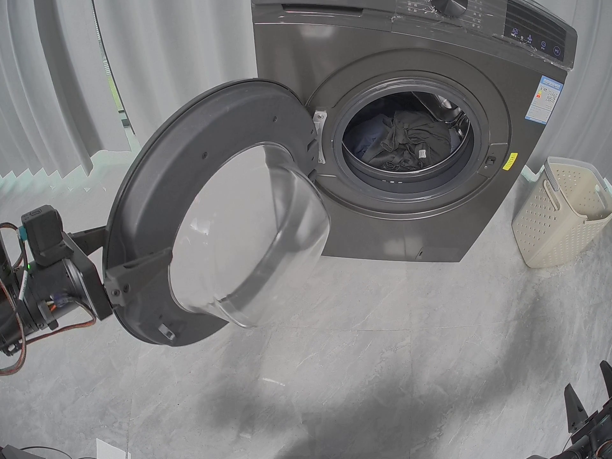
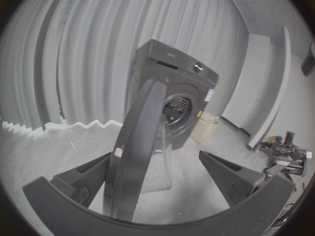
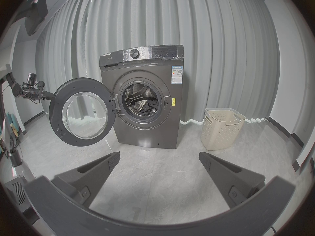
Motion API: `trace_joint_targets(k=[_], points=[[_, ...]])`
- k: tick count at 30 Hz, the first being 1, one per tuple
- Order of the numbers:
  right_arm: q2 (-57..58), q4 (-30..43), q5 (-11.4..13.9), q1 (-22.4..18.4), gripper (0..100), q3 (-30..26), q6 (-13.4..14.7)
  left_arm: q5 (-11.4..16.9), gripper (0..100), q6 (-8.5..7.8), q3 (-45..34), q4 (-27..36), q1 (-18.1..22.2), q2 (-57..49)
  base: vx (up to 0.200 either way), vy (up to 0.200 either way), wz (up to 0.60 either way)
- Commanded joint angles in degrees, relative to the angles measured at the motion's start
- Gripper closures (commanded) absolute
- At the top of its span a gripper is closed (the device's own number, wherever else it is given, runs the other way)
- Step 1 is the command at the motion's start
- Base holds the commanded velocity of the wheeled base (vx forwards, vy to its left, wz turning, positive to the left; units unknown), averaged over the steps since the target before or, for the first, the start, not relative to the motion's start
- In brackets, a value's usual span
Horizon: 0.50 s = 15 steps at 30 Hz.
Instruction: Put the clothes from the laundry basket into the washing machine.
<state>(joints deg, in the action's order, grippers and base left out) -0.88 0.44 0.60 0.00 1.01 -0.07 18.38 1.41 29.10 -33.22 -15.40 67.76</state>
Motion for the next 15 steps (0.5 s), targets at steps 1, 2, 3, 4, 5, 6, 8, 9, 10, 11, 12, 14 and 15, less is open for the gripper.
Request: trace_joint_targets(k=[1, 2, 3, 4, 5, 6, 8, 9, 10, 11, 12, 14, 15], points=[[0.79, 0.0, 0.02, 0.0, 0, -0.84, -0.1, -0.1, 0, 2.37, -0.62, 0.96, -9.83, -4.65, 0.0, 0.0, 0.0], [0.79, 0.0, 0.11, 0.0, 0, -0.84, -0.1, -0.19, 0, 2.45, -0.71, 0.96, -10.27, -4.91, 0.0, 0.0, 0.0], [0.79, 0.0, 0.02, 0.0, 0, -0.84, -0.1, -0.19, 0, 2.54, -1.06, 0.96, -10.44, -5.09, 0.0, 0.0, 0.0], [0.7, 0.0, 0.02, 0.0, 0, -0.84, -0.1, -0.19, 0, 2.54, -1.06, 0.88, -10.53, -5.09, 0.0, 0.0, 0.0], [0.79, 0.0, 0.11, 0.0, 0, -0.84, -0.1, -0.1, 0, 2.54, -1.59, 0.96, -10.53, -5.79, 0.0, 0.0, 0.0], [0.79, 0.0, 0.11, 0.0, 0, -0.84, -0.1, -0.19, 0, 2.54, -1.85, 0.96, -10.44, -5.97, 0.0, 0.0, 0.0], [0.79, 0.0, 0.11, 0.0, 0, -0.84, -0.19, -0.28, 0, 2.54, -2.38, 0.88, -10.18, -5.97, 0.0, 0.0, 0.0], [0.79, 0.0, 0.11, 0.0, 0, -0.84, -0.19, -0.54, 0, 2.45, -2.64, 0.88, -9.83, -5.97, 0.0, 0.0, 0.0], [0.79, 0.0, 0.11, 0.0, 0, -0.84, -0.19, -0.54, 0, 2.37, -2.73, 0.79, -9.74, -5.88, 0.0, 0.0, 0.0], [0.79, 0.0, 0.11, 0.0, 0, -0.84, -0.1, -0.81, 0, 2.28, -2.73, 0.7, -9.39, -5.88, 0.0, 0.0, 0.0], [0.79, 0.0, 0.11, 0.0, 0, -0.84, -0.1, -1.33, 0, 2.28, -2.64, 0.44, -8.6, -5.97, 0.0, 0.0, 0.0], [0.79, 0.0, 0.11, 0.0, 0, -0.84, -0.1, -2.91, 0, 2.1, -2.64, 0.0, -5.96, -6.06, 0.0, 0.0, 0.0], [0.7, 0.0, 0.11, 0.0, 0, -0.84, -0.1, -3.53, 0, 1.66, -2.64, -0.09, -4.03, -6.32, 0.0, 0.0, 0.0]])
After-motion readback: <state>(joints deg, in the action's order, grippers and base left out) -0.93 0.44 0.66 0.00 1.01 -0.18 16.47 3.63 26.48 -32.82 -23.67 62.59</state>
